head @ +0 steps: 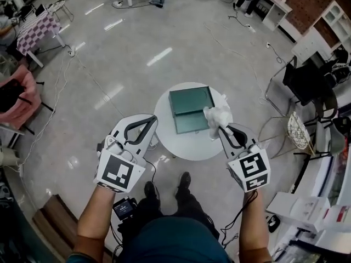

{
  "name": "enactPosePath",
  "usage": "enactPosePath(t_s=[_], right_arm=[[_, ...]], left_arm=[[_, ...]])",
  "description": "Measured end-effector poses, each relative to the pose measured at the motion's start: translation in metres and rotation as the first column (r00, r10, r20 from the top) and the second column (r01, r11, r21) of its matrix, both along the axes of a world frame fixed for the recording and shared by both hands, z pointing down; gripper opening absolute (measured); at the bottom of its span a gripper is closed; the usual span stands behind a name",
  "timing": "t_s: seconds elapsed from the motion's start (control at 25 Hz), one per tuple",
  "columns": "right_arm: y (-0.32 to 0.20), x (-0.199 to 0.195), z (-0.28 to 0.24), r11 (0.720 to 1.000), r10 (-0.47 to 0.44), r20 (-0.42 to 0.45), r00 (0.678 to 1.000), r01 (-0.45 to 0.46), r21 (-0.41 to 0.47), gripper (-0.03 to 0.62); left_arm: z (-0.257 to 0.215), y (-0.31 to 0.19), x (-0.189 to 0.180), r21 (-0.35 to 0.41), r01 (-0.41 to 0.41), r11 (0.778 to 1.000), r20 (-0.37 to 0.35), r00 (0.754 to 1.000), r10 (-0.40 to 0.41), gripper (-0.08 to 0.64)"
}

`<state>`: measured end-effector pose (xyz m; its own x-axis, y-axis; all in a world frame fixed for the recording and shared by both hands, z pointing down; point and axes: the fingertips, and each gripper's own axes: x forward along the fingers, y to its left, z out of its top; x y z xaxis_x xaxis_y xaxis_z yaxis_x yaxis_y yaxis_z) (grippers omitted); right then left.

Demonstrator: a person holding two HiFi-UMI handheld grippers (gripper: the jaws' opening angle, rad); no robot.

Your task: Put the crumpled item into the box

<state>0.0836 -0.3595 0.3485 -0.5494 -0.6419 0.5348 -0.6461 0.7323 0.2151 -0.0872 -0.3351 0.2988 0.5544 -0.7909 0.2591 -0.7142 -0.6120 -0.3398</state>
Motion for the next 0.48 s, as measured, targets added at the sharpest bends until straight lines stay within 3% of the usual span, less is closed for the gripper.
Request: enactPosePath(t_s=[0.28,0.48], right_arm=[[-0.066,0.008,0.110,0.991,-0.064,-0.012,0.998,0.063,-0.120,0.067],[-0.111,0.000,0.190,0.978,-0.096,-0.022,0.995,0.090,-0.190,0.067]], left_arm=[[0.083,-0.046,0.006,-0.106,0.085,0.991,0.005,0.996,-0.085,0.018],[0.133,-0.085,-0.001,-0.120,0.117,0.986,0.002,0.993,-0.118,0.018]])
